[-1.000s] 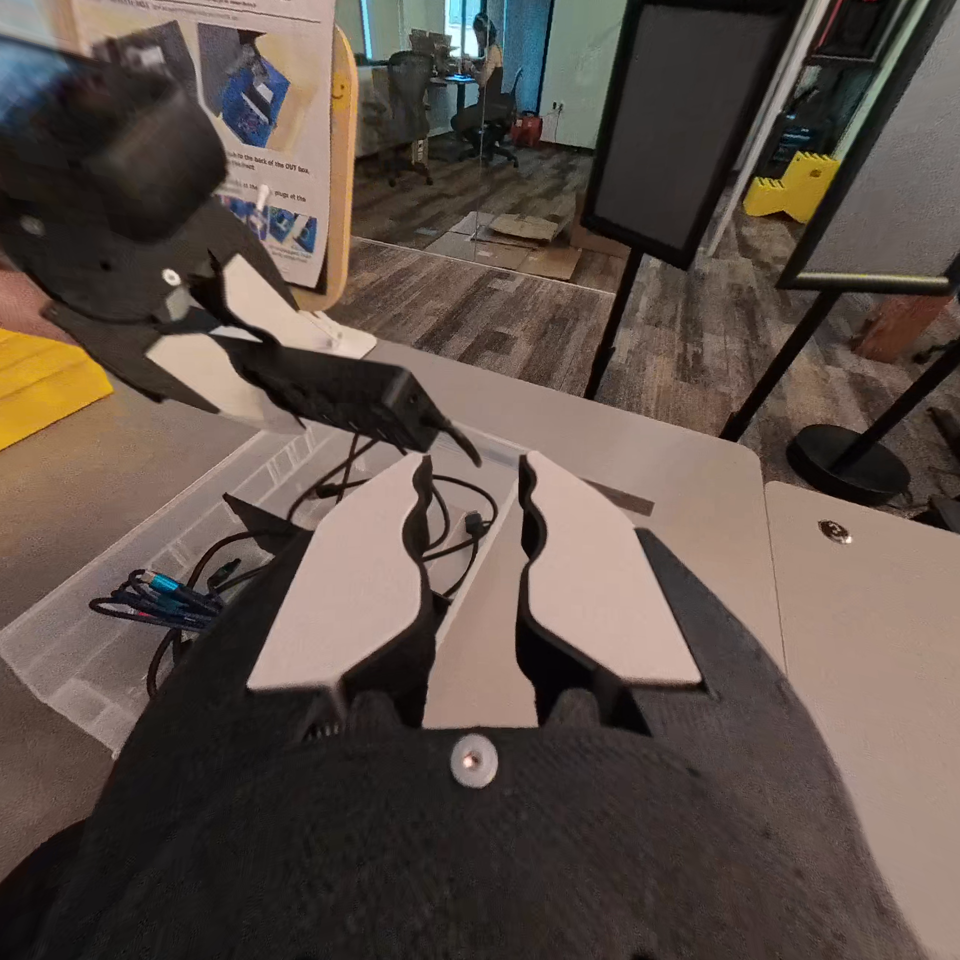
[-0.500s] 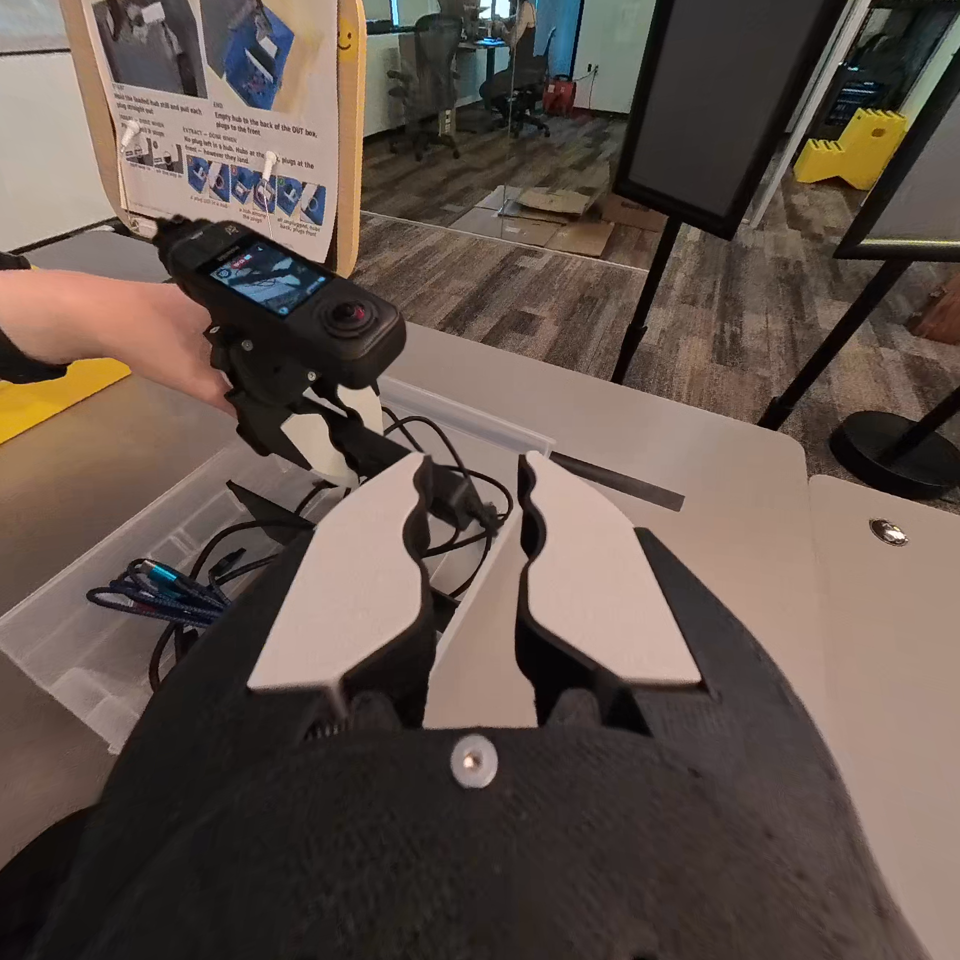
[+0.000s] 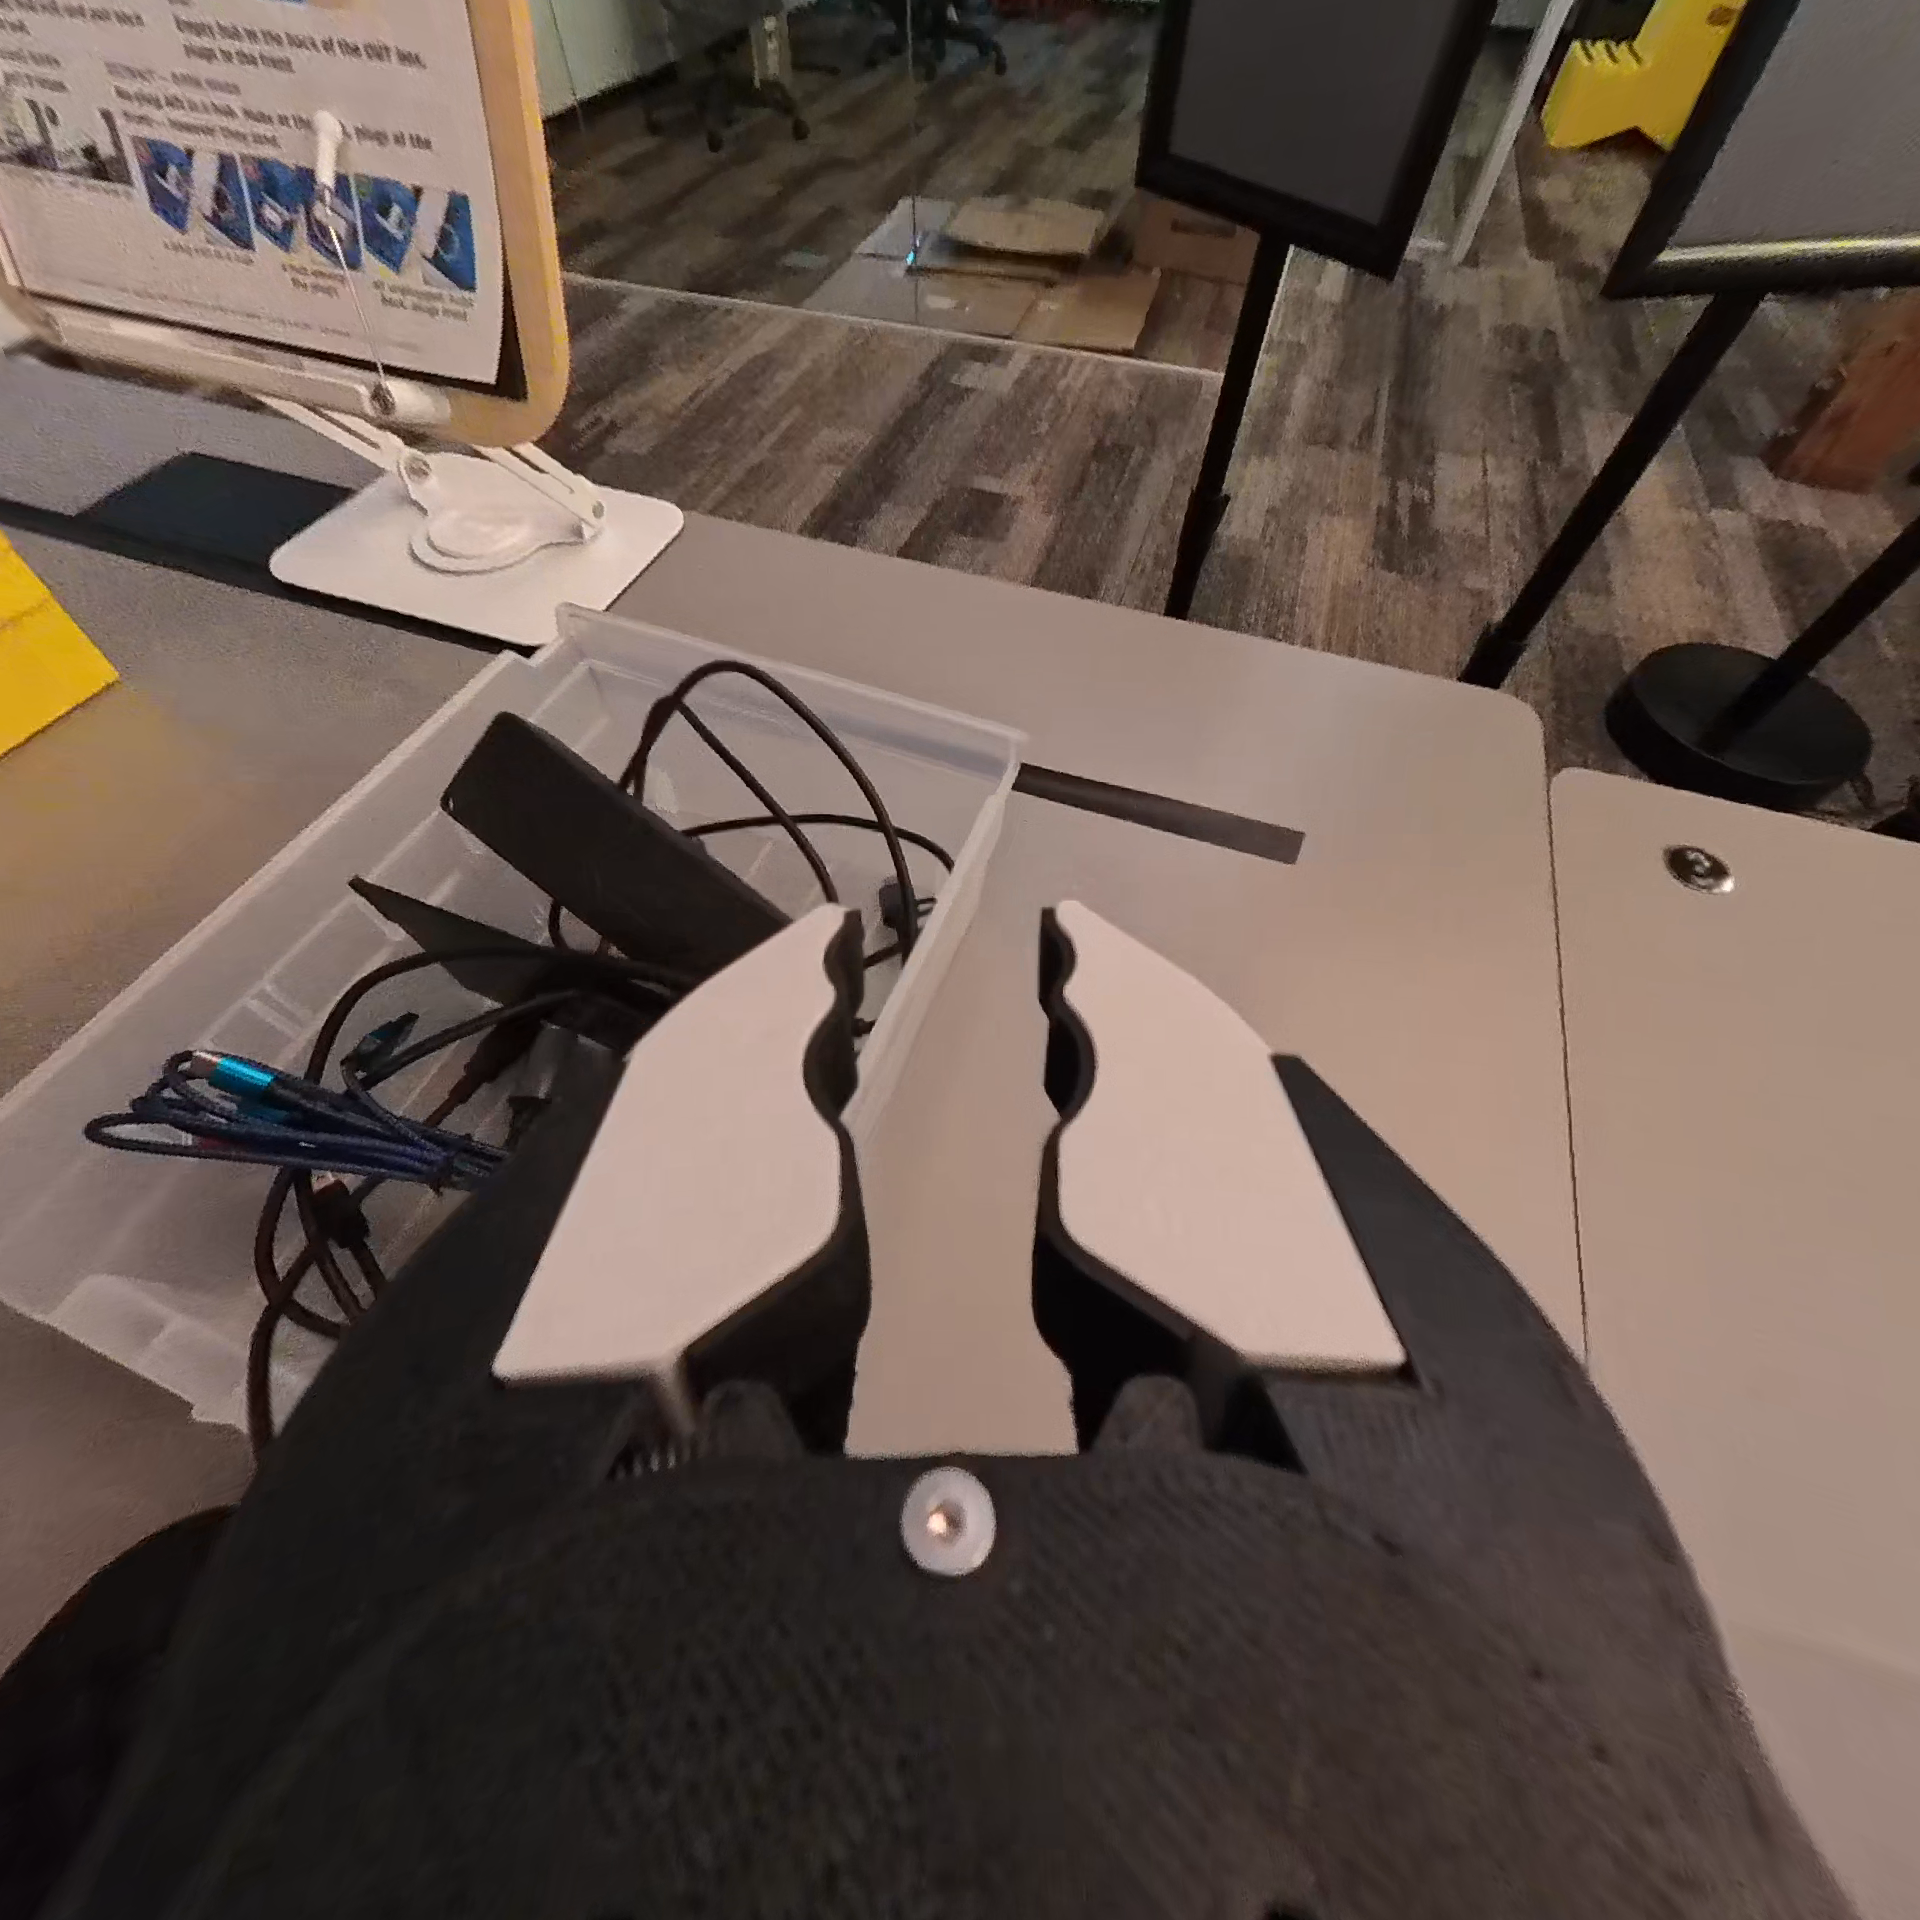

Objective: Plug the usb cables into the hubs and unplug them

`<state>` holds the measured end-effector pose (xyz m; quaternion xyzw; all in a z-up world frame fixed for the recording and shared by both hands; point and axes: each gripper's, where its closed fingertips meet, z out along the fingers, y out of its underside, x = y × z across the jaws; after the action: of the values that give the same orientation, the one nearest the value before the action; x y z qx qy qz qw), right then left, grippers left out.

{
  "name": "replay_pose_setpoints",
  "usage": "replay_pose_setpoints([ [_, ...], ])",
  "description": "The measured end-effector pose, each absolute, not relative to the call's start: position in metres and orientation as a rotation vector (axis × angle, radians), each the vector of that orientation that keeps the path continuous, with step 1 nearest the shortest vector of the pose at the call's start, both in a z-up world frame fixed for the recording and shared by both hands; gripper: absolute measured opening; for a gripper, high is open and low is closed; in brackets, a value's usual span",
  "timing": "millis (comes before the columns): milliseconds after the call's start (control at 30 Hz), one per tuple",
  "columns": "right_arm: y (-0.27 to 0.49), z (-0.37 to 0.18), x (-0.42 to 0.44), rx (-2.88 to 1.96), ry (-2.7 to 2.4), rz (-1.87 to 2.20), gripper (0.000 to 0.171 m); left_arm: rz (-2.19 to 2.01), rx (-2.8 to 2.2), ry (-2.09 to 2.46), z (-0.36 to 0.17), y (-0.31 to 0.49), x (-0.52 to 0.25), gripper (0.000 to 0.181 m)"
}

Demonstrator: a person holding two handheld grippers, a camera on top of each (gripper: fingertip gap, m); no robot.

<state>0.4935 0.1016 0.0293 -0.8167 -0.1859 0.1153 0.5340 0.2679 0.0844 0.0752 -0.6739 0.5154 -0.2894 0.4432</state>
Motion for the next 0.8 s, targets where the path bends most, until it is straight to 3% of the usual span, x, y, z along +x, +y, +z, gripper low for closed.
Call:
replay_pose_setpoints([
  [133,0.100,0.011,0.487,-2.077,-0.493,0.225,0.035,-0.631,-1.508,0.987,0.126,0.044,0.167,0.049],
  [267,0.087,-0.023,0.472,-2.350,-0.511,0.236,0.031,-0.371,-1.593,0.573,0.147,0.035,0.032,0.026],
  [600,0.072,-0.064,0.480,-2.723,-0.258,0.044,0.036,0.324,-2.308,-0.005,0.033,0.016,-0.242,0.035],
  [800,0.066,-0.080,0.482,-2.806,-0.224,-0.027,0.039,-0.194,-2.562,-0.203,-0.041,0.018,-0.263,0.046],
])
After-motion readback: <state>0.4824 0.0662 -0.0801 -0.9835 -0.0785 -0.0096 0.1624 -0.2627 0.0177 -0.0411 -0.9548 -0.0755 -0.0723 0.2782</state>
